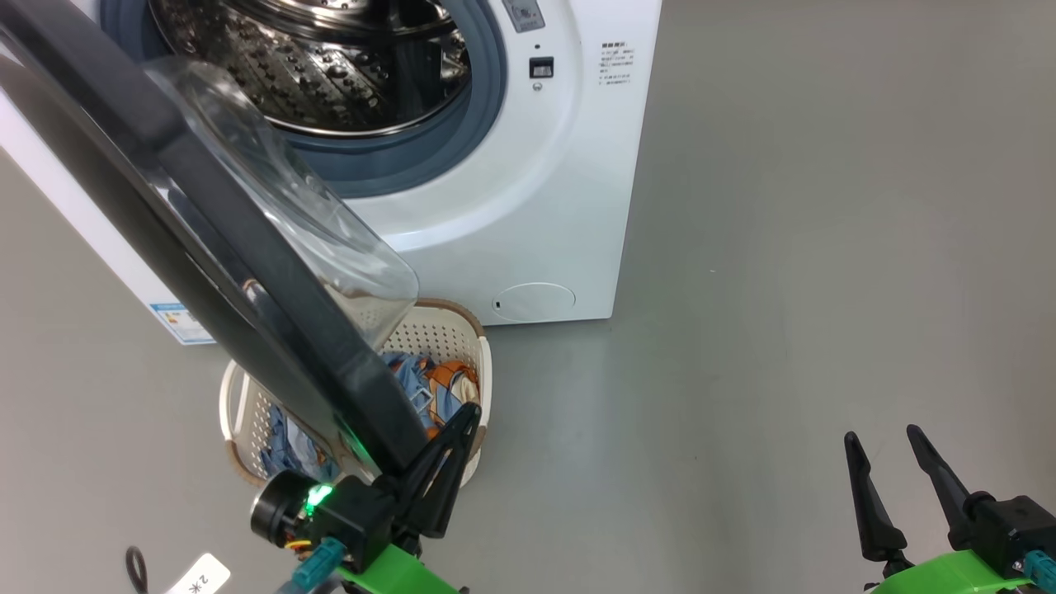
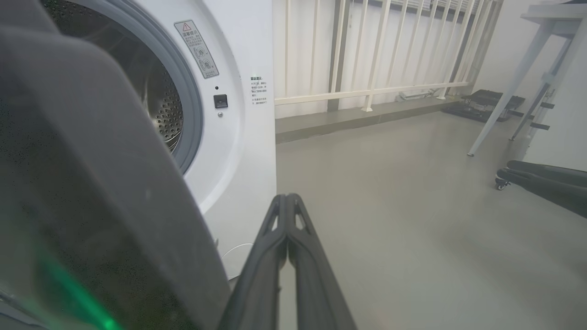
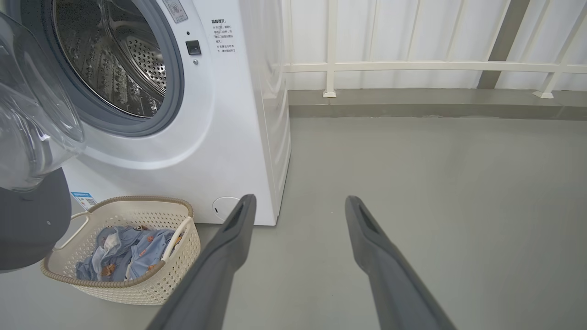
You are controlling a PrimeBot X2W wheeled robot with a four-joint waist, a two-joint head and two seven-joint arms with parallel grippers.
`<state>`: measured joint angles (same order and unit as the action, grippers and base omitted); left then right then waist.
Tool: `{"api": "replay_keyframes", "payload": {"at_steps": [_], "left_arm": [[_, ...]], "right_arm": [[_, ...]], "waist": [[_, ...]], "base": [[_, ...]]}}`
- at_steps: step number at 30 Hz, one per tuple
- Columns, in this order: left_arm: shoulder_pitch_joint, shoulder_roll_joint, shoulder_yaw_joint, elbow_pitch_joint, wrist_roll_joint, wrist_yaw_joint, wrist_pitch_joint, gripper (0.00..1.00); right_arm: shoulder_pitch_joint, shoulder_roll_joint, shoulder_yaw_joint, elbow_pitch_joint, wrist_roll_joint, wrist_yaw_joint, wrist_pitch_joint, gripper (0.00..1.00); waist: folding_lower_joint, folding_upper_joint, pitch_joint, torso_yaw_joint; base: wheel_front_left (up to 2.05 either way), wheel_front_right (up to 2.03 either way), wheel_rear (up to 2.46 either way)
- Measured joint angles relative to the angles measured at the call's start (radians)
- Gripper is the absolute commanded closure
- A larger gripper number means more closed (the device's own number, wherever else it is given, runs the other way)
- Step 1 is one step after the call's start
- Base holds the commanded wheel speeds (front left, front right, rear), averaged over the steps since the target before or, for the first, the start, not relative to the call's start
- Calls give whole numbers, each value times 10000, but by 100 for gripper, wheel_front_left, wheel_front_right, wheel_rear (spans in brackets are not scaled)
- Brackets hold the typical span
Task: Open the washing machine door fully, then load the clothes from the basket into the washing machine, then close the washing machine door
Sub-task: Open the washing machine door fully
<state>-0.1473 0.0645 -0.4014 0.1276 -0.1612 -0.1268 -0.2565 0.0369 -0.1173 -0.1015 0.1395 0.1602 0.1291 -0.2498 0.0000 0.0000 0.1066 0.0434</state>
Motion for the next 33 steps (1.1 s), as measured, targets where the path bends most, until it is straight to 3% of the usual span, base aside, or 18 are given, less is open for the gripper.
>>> {"api": "replay_keyframes", "payload": {"at_steps": [16, 33], "left_arm": [[-22, -328, 173, 77, 58, 6, 0, 100], [534, -428, 301, -291, 54, 489, 2, 100]], "right_arm": [[-202, 2, -33, 54, 0, 0, 0, 0], [-199, 10, -35, 173, 71, 0, 0, 0]], "waist": [[0, 0, 217, 254], [0, 0, 96, 982]], "base": [[0, 0, 0], [0, 0, 0]]}}
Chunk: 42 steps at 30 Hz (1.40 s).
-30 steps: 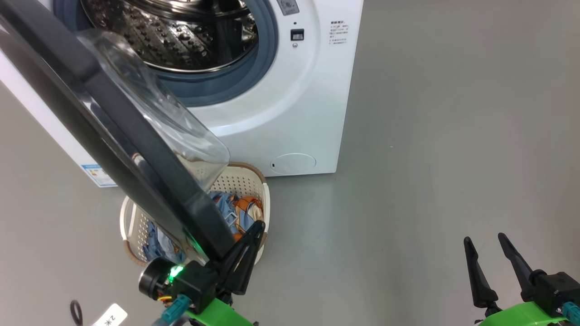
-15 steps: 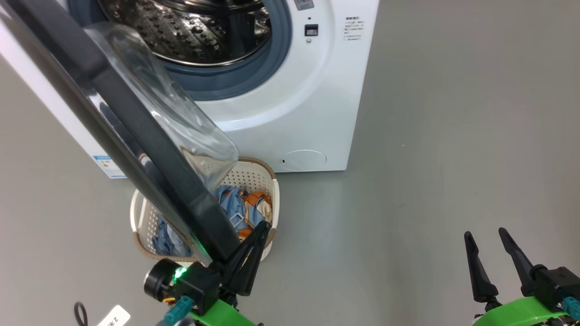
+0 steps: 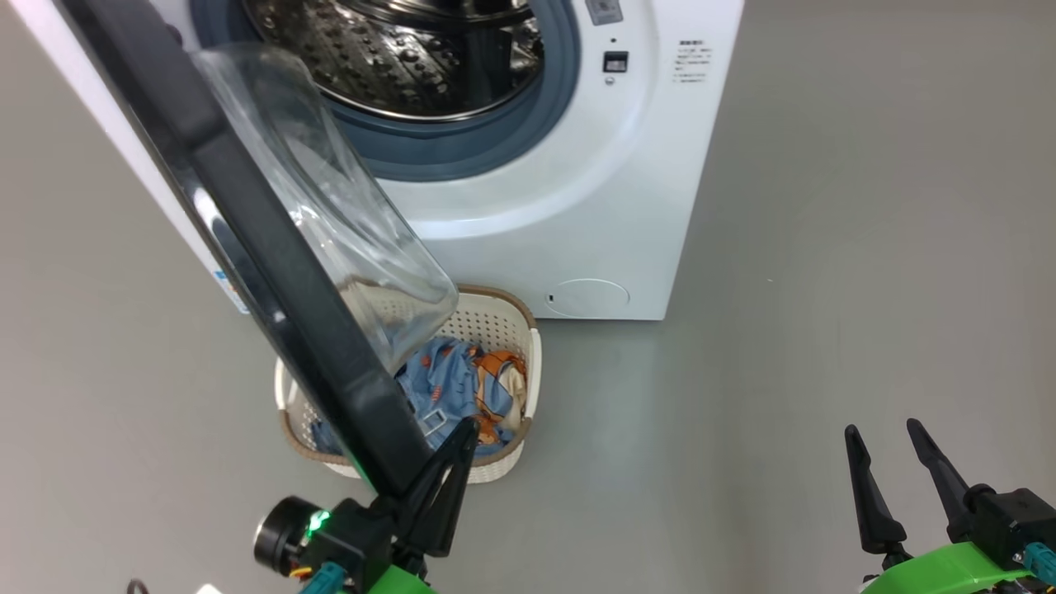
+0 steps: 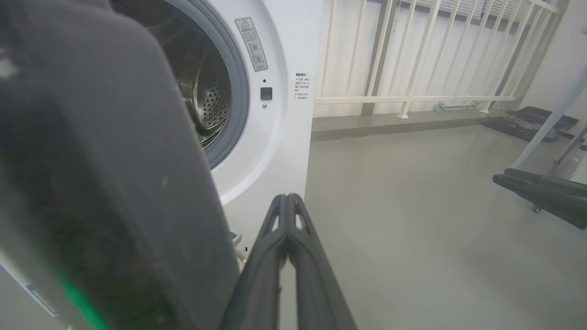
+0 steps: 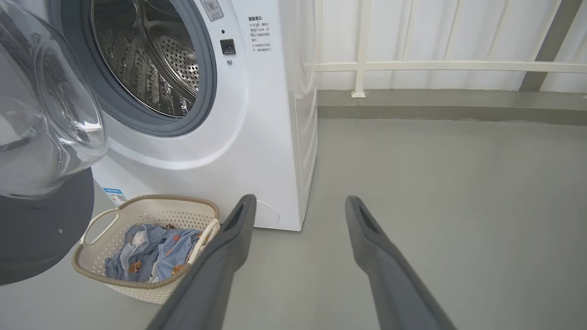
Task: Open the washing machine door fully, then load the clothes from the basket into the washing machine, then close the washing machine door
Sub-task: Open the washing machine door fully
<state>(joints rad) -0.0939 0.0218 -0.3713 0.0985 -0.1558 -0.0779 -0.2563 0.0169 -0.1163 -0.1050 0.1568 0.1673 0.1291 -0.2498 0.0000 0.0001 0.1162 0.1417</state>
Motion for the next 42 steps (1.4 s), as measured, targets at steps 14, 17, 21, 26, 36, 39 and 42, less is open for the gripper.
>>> {"api": "replay_keyframes", "payload": {"at_steps": [14, 17, 21, 26, 36, 39, 42], "left_arm": [[525, 27, 265, -215, -84, 479, -2, 100], [585, 27, 343, -211, -84, 518, 0, 100], [716, 33, 562, -201, -84, 637, -2, 100], [758, 128, 895, -113, -132, 752, 0, 100], [907, 357, 1977, 71, -489, 1104, 8, 100], [907, 443, 2366, 207, -602, 1218, 8, 100], [903, 491, 2623, 313, -642, 1264, 8, 100]], "right_arm": [[59, 6, 23, 65, 29, 0, 0, 0], [87, 8, 27, 67, 29, 0, 0, 0], [105, 6, 31, 79, 31, 0, 0, 0], [317, 4, 56, 146, 33, 0, 0, 0], [350, -90, 249, 153, 48, 0, 0, 0], [377, -111, 284, 155, 123, 0, 0, 0], [394, -127, 324, 151, 123, 0, 0, 0]], "waist": [[0, 0, -281, 917], [0, 0, -337, 1130], [0, 0, -420, 1435], [0, 0, -530, 1827], [0, 0, -691, 2479], [0, 0, -716, 2592], [0, 0, -704, 2630]], "base": [[0, 0, 0], [0, 0, 0], [0, 0, 0], [0, 0, 0], [0, 0, 0], [0, 0, 0], [0, 0, 0]]}}
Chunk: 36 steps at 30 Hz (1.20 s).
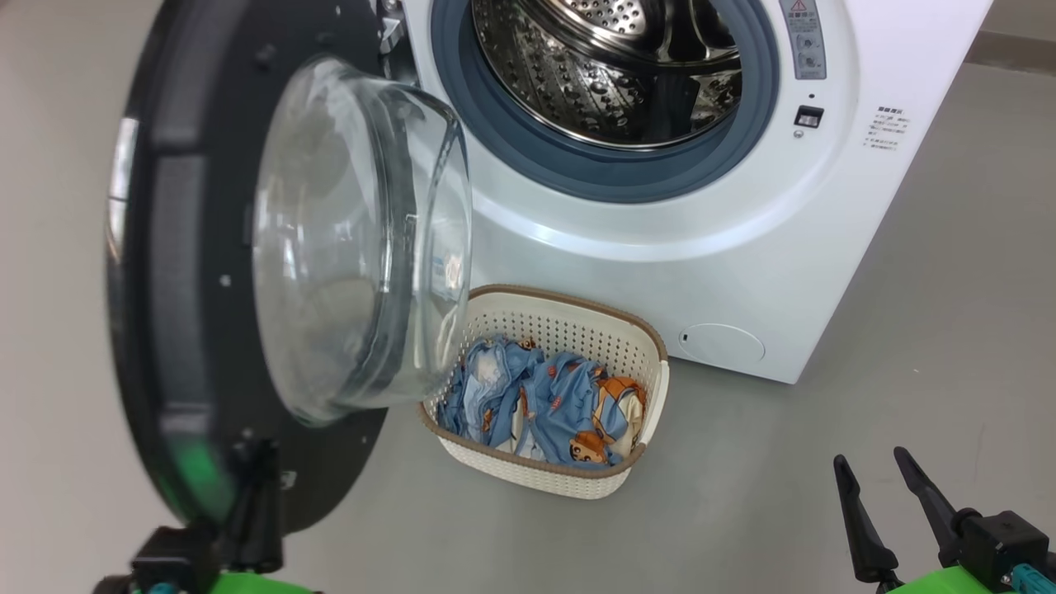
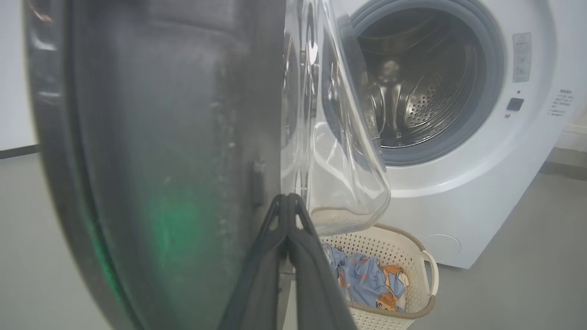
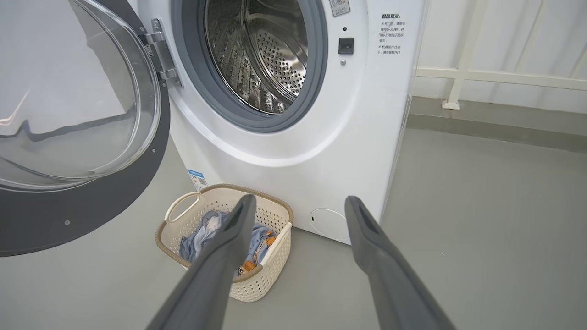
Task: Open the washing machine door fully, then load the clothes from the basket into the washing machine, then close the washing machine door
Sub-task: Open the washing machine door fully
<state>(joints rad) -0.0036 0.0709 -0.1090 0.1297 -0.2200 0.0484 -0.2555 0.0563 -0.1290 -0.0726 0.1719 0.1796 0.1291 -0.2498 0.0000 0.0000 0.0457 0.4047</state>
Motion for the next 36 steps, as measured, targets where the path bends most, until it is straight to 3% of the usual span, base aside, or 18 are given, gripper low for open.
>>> {"api": "replay_keyframes", "payload": {"at_steps": [22, 36], "left_arm": [[-2558, 1338, 2907, 2832, -1229, 186, 0, 100], [-3930, 1348, 4591, 4036, -1221, -107, 0, 100]], "right_arm": [[-254, -802, 293, -263, 82, 0, 0, 0], [-630, -1264, 433, -497, 82, 0, 0, 0]], "waist": [[0, 0, 1207, -297], [0, 0, 2025, -408]], "base": [[0, 0, 0], [0, 0, 0]]}}
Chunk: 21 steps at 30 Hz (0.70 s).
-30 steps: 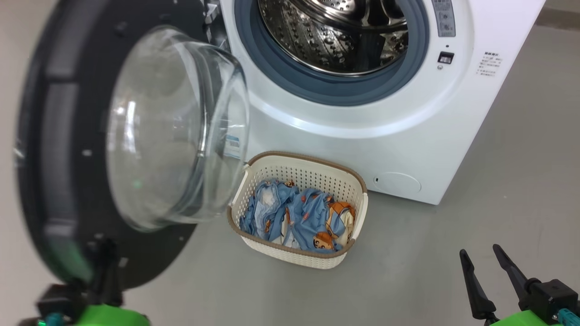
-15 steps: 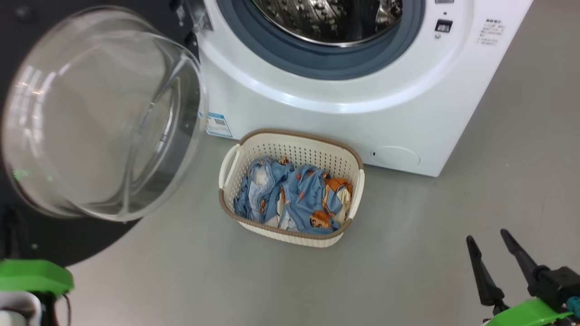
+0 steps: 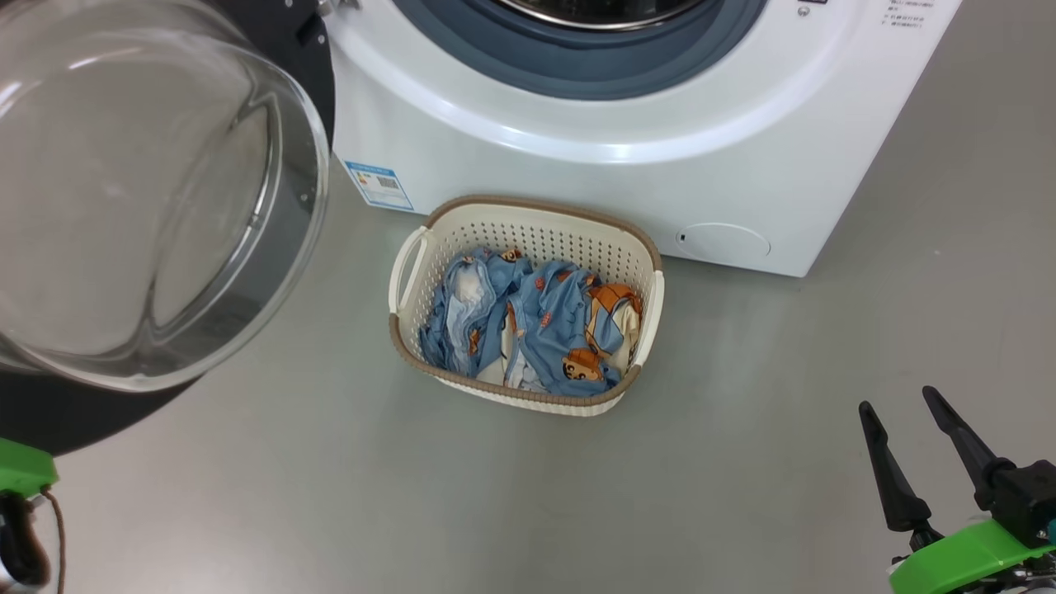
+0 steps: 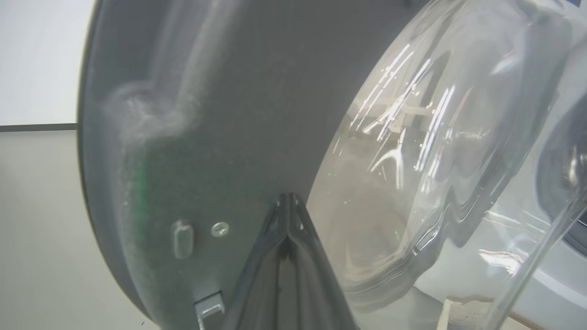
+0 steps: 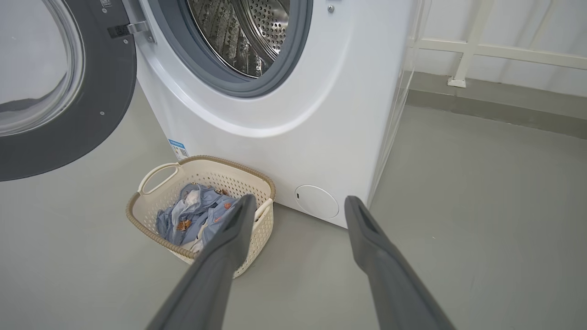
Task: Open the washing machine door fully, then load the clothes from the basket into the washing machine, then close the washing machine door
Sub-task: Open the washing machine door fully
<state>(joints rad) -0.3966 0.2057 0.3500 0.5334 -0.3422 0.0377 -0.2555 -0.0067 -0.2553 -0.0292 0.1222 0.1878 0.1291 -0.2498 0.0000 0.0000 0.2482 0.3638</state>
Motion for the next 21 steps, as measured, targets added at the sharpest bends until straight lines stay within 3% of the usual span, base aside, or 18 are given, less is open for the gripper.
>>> {"api": "replay_keyframes", "payload": {"at_steps": [11, 21], "left_arm": [[-555, -259, 936, 357, 550, -205, 0, 100], [-598, -443, 1430, -71, 1413, -794, 0, 100]], "right_arm": [[-24, -138, -8, -48, 0, 0, 0, 0], [-154, 48, 25, 25, 15, 0, 0, 0]], "waist": [[0, 0, 359, -51], [0, 0, 29, -161]], "base": [[0, 0, 0], [0, 0, 0]]}}
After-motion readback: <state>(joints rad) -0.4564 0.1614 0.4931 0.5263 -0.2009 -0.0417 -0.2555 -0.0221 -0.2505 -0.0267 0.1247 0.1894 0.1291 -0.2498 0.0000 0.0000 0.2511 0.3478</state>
